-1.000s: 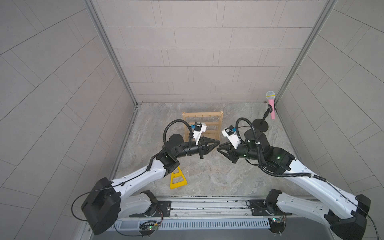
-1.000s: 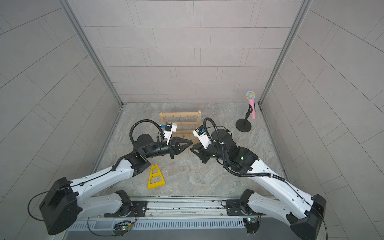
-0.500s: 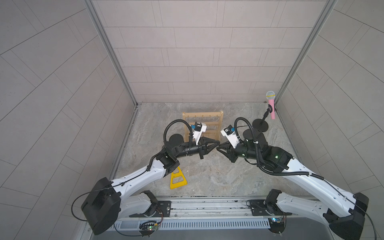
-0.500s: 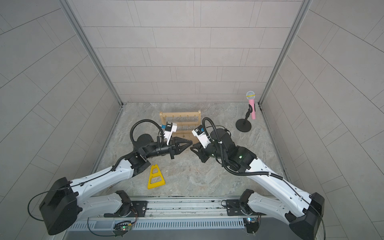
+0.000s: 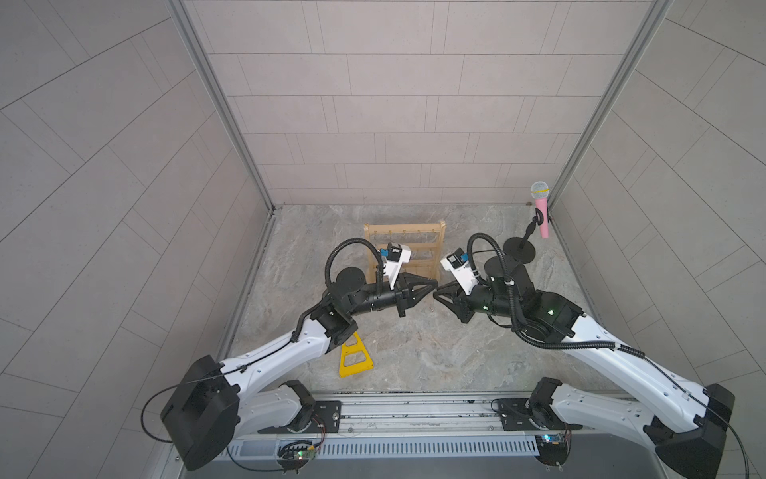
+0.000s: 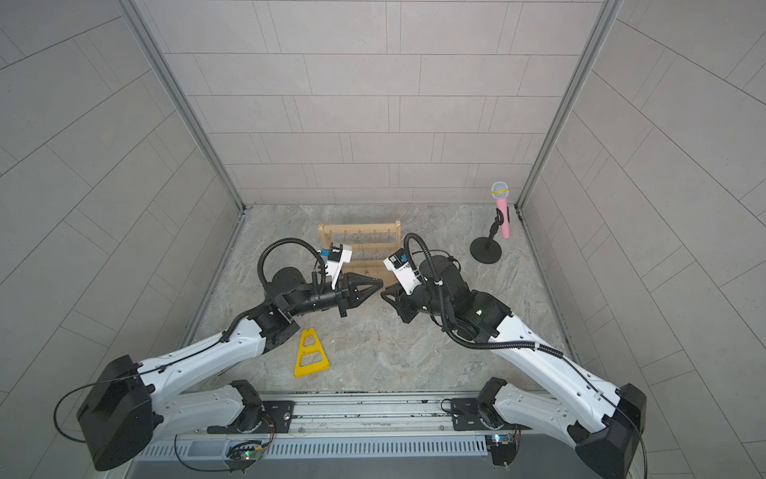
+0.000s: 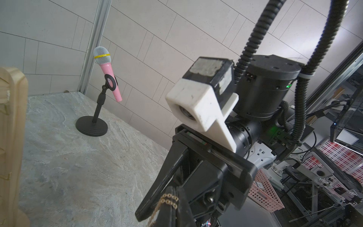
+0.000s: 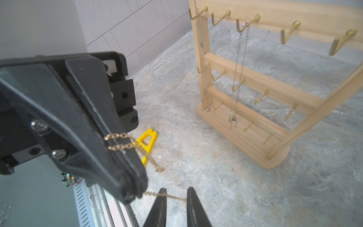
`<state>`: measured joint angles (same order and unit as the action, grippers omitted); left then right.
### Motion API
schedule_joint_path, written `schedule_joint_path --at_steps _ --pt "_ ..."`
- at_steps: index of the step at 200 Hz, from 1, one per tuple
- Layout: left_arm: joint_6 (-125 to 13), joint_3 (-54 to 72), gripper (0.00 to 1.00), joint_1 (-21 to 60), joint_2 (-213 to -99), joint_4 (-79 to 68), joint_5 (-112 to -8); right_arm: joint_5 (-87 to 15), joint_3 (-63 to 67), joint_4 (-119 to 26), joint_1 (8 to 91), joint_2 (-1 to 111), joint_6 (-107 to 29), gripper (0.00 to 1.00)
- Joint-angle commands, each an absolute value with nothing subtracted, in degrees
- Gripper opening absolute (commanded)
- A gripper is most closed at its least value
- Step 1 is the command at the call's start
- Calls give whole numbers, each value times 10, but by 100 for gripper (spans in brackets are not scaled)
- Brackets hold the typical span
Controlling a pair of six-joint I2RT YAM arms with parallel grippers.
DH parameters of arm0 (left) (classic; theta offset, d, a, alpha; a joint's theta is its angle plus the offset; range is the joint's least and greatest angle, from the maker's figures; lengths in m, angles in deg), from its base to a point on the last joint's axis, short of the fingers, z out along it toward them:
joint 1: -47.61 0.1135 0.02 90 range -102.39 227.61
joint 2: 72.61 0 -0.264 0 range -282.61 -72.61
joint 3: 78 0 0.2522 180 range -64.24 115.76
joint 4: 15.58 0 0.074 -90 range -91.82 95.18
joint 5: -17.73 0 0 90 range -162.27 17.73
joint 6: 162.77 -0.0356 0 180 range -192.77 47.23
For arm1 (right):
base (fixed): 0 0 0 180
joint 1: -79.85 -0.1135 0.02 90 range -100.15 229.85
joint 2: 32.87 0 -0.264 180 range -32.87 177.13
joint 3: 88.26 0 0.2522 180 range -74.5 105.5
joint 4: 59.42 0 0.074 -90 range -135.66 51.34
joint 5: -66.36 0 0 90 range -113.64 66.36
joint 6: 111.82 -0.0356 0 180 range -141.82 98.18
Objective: Hang the necklace on the jewelry display stand
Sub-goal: Pick up the necklace from the center of the board.
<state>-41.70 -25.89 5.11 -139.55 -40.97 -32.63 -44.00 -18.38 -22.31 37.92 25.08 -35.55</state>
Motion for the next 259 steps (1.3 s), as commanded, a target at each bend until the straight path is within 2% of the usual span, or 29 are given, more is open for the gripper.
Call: schedule_joint_path --at_steps 1,92,149,197,259 --pt "-421 -246 2 53 -1385 -427 -327 -444 -174 -243 381 254 -352 22" --pt "-419 -248 2 54 -1380 -427 -330 -454 -187 -284 381 274 -370 23" --pt "-417 -257 7 58 -1382 -427 -345 -428 -197 -287 381 254 -379 8" --pt "-402 -267 8 67 -1385 -449 -347 -397 -199 -305 381 234 -392 4" --pt "-390 -277 16 75 -1391 -468 -346 -381 -188 -335 381 234 -398 3"
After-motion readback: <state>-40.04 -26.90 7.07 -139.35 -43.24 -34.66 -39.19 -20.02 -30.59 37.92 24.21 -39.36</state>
